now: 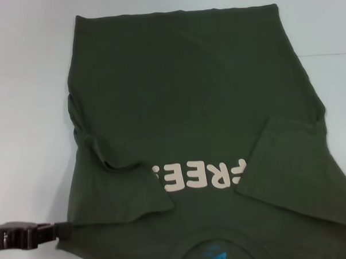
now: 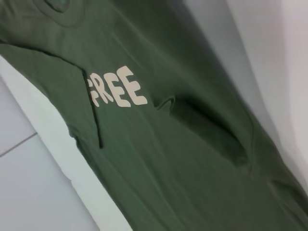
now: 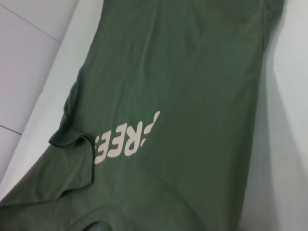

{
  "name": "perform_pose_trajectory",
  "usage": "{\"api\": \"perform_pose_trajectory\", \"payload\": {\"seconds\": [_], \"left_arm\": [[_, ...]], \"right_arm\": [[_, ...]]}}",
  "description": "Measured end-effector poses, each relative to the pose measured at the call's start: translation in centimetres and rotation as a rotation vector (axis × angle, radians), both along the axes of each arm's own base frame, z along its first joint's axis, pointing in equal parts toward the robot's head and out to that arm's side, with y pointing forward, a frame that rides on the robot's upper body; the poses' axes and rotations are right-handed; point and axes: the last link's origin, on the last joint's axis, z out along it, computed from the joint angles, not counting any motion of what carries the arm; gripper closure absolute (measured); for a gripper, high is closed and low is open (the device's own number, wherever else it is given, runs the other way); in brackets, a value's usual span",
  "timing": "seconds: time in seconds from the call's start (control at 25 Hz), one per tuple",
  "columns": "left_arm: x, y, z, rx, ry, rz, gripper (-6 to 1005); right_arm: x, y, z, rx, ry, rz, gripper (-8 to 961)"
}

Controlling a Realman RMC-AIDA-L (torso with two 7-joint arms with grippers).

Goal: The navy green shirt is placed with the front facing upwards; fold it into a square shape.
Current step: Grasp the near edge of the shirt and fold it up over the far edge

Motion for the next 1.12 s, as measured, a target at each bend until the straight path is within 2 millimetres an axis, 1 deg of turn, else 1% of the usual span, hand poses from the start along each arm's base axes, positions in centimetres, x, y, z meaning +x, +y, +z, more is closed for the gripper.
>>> {"api": "perform_pose_trajectory", "payload": {"seconds": [0.28, 0.36, 0.48, 0.56, 0.64, 0.72, 0.8, 0.92, 0.96, 1.0, 1.04, 1.12], "left_arm": [[-0.1, -2.1, 0.0, -0.023, -0.074, 0.022, 999], [-0.2, -2.3, 0.1, -0.022, -0.083, 0.027, 998], [-0.2, -2.2, 0.0, -0.020, -0.095, 0.032, 994], [-0.1, -1.7, -0.1, -0.019, -0.099, 0.028, 990], [0.2, -0.3, -0.1, -0.006, -0.097, 0.022, 986], [0.5, 1.2, -0.1, 0.011, -0.098, 0.015, 982], [1.2, 3.2, -0.1, 0.028, -0.101, 0.000, 978], [2.5, 6.3, 0.1, 0.059, -0.091, -0.030, 973], [2.8, 6.8, 0.1, 0.065, -0.089, -0.037, 971], [3.5, 8.1, 0.2, 0.077, -0.083, -0.058, 969], [4.2, 9.4, 0.3, 0.094, -0.073, -0.078, 967], [5.2, 11.1, 0.5, 0.126, -0.057, -0.101, 963]], "right_arm": [[0.4, -2.0, 0.3, 0.021, 0.020, 0.004, 906], [0.5, -2.5, 0.4, 0.028, 0.026, -0.002, 905], [0.7, -2.7, 0.9, 0.050, 0.032, -0.009, 905], [0.5, -2.2, 1.1, 0.062, 0.036, -0.001, 904], [0.1, -1.3, 1.2, 0.069, 0.039, 0.015, 904], [-0.4, 0.1, 1.3, 0.082, 0.044, 0.038, 903], [-1.1, 1.6, 1.6, 0.103, 0.049, 0.058, 903], [-2.0, 4.5, 2.5, 0.141, 0.046, 0.073, 902], [-2.8, 6.5, 2.8, 0.158, 0.038, 0.089, 902], [-2.8, 6.5, 2.8, 0.158, 0.038, 0.089, 902], [-3.3, 7.5, 2.9, 0.165, 0.032, 0.101, 902], [-4.3, 9.6, 3.0, 0.181, 0.018, 0.129, 901]]}}
